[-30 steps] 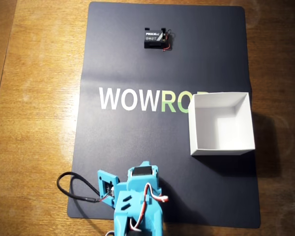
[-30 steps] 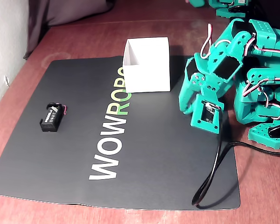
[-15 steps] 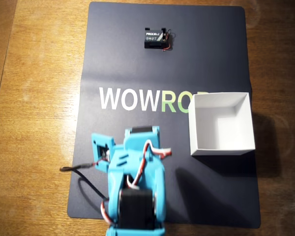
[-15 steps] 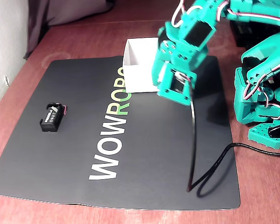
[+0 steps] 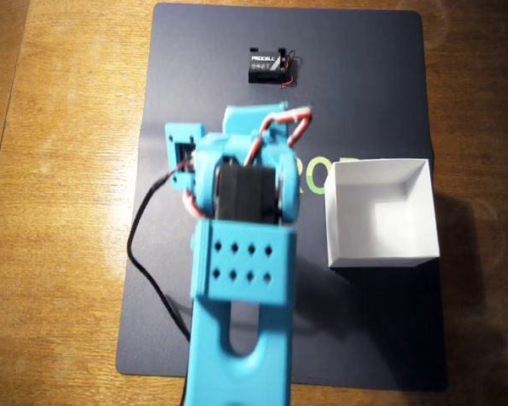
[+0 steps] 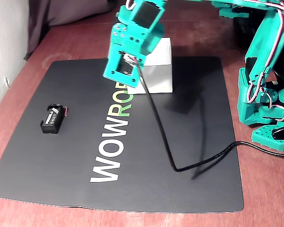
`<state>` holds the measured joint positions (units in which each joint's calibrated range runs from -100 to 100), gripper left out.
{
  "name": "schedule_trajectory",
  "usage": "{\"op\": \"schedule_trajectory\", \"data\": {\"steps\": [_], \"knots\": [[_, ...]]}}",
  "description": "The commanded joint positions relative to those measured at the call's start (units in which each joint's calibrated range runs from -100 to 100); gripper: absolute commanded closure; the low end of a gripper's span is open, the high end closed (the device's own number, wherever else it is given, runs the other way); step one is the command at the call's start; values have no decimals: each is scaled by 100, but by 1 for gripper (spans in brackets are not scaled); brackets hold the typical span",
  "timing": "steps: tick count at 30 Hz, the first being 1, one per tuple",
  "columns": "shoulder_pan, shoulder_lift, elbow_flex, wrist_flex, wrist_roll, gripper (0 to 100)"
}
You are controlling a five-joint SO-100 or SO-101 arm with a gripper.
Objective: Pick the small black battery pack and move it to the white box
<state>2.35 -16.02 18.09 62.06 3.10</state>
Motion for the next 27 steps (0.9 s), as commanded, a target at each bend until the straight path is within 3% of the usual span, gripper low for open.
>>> {"op": "schedule_trajectory", "data": {"steps": [1,5,10,27], "knots": [[228,528,-916,-71,13,90],[228,1098,-1478,-185,13,83],[299,1659,-1895,-974,19,83],[416,4009,-4607,-991,252,83]]}}
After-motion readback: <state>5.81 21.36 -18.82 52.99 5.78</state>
